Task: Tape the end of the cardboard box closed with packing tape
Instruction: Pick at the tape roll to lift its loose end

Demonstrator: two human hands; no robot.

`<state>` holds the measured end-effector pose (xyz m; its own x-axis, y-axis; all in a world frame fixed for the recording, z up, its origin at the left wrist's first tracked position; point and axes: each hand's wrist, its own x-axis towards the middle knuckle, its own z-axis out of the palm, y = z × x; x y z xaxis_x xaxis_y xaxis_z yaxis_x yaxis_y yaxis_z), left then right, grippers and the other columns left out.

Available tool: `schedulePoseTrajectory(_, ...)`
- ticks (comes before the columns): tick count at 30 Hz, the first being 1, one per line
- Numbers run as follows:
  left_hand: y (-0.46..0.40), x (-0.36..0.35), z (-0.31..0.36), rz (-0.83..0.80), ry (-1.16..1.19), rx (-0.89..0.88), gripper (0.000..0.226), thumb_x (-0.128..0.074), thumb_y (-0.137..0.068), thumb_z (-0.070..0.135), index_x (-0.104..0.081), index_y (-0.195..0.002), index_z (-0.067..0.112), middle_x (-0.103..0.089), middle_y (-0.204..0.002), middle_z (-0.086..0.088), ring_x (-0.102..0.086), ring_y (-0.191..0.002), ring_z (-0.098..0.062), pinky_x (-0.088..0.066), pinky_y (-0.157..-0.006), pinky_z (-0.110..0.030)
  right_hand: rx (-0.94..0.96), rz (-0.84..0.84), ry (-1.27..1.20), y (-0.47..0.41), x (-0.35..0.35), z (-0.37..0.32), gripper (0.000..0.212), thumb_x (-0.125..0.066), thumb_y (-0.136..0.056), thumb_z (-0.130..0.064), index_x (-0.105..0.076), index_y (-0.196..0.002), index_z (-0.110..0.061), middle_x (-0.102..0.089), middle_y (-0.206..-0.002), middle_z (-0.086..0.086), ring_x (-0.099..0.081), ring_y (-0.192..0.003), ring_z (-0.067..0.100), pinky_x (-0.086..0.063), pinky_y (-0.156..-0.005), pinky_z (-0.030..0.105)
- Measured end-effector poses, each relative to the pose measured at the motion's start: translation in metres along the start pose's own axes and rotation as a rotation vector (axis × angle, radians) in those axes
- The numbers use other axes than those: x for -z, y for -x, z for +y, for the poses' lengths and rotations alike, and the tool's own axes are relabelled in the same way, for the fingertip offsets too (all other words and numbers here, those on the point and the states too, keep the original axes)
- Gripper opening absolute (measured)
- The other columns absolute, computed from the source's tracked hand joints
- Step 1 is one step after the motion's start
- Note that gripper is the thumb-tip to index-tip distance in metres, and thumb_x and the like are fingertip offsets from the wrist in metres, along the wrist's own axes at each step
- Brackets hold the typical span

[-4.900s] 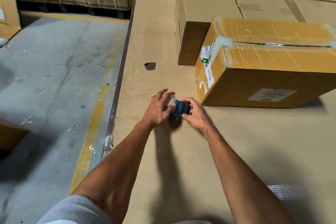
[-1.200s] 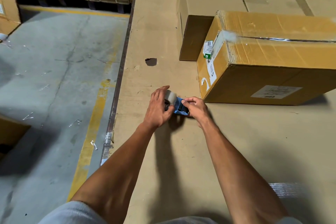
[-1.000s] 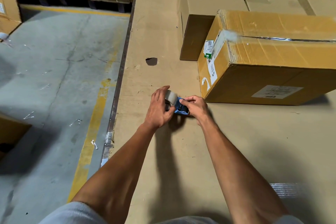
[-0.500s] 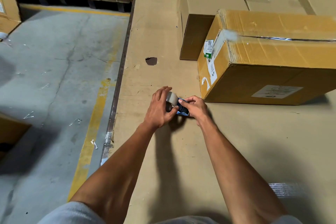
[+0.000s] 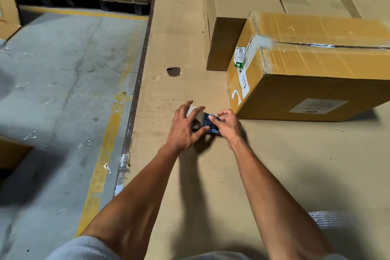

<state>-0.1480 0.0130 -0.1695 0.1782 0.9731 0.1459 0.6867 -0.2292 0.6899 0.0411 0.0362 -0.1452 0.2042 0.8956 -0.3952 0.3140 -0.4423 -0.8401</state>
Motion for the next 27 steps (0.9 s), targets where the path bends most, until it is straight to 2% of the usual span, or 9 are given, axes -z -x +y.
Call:
schedulePoseTrajectory(4,-0.002,-0.002,-0.003,-0.002,-0.032,-0.007,0.059,-0.066,-0.096,0.066,-0.058,-0.148,0.039,-0.030,-0.169,-0.006,-0.033,-0.151,-0.034,-0.049,-0.113,-0.060,0.068,0.096,0.241,0.009,0.006,-0.003,0.031,-0.078,-0.091,-0.047,-0.070,-0.101,-0.018,-0.070,-0.099,-0.006,-0.066,-0.091,0.017,-0.036,-0.058,0.020)
schedulePoseTrajectory(9,-0.003,-0.003,-0.004,-0.010,-0.046,-0.008,0.055,-0.069,-0.096,0.063,-0.060,-0.146,0.040,-0.030,-0.169,-0.006,-0.033,-0.150,-0.035,-0.052,-0.111,-0.061,0.114,0.105,0.257,0.005,0.005,0.000,0.031,-0.085,-0.082,-0.051,-0.077,-0.084,-0.021,-0.077,-0.094,-0.003,-0.069,-0.093,0.020,-0.052,-0.078,0.031)
schedulePoseTrajectory(13,-0.002,-0.004,-0.003,0.006,-0.011,0.003,0.057,-0.073,-0.094,0.063,-0.060,-0.145,0.040,-0.031,-0.168,-0.005,-0.035,-0.149,-0.036,-0.053,-0.110,-0.057,0.189,0.082,0.261,0.005,0.005,0.002,0.021,-0.087,-0.084,-0.039,-0.077,-0.076,-0.022,-0.073,-0.084,-0.013,-0.070,-0.095,0.015,-0.051,-0.084,0.028)
schedulePoseTrajectory(18,-0.003,-0.005,-0.004,0.019,0.012,0.011,0.056,-0.074,-0.094,0.062,-0.061,-0.144,0.040,-0.032,-0.166,-0.004,-0.037,-0.147,-0.036,-0.054,-0.108,-0.056,0.231,0.080,0.228,0.003,0.005,0.005,0.013,-0.084,-0.087,-0.029,-0.076,-0.077,-0.027,-0.076,-0.112,0.000,-0.071,-0.110,0.019,-0.054,-0.100,0.036)
schedulePoseTrajectory(23,-0.003,-0.004,-0.006,0.020,-0.001,0.016,0.053,-0.073,-0.095,0.062,-0.061,-0.143,0.041,-0.031,-0.166,-0.004,-0.038,-0.147,-0.035,-0.055,-0.108,-0.056,0.208,0.087,0.229,0.002,0.005,0.008,0.018,-0.083,-0.089,-0.030,-0.069,-0.078,-0.033,-0.076,-0.117,-0.001,-0.070,-0.109,0.020,-0.057,-0.099,0.041)
schedulePoseTrajectory(27,-0.004,-0.003,0.000,0.031,-0.010,0.057,0.054,-0.071,-0.094,0.068,-0.060,-0.140,0.042,-0.033,-0.164,-0.004,-0.040,-0.146,-0.035,-0.058,-0.102,-0.052,0.147,0.119,0.204,0.004,0.005,0.008,0.025,-0.086,-0.084,-0.037,-0.065,-0.095,-0.029,-0.075,-0.108,-0.002,-0.070,-0.100,0.021,-0.057,-0.087,0.037)
